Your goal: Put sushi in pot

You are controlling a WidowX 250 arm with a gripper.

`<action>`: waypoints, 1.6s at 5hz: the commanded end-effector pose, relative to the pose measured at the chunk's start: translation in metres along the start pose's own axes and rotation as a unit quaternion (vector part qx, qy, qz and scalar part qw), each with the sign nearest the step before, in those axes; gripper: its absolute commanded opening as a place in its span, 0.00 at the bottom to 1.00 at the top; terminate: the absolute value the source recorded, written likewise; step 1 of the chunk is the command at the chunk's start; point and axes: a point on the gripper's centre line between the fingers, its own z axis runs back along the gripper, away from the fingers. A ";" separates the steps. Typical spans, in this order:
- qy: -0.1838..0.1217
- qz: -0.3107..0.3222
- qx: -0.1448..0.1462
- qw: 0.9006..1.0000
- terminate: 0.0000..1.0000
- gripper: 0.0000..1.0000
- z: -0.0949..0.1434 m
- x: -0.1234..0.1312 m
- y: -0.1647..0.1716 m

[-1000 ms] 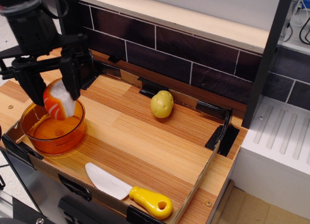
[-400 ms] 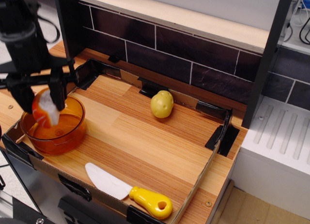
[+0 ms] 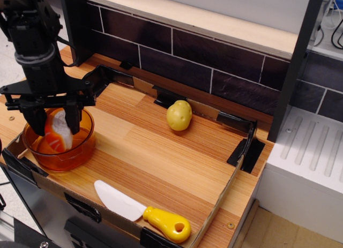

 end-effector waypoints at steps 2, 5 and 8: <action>-0.024 0.011 0.012 1.000 0.00 1.00 0.013 0.012 0.004; -0.029 0.046 -0.046 0.997 0.00 1.00 0.087 0.009 0.004; -0.012 0.051 -0.034 0.998 1.00 1.00 0.102 0.009 -0.005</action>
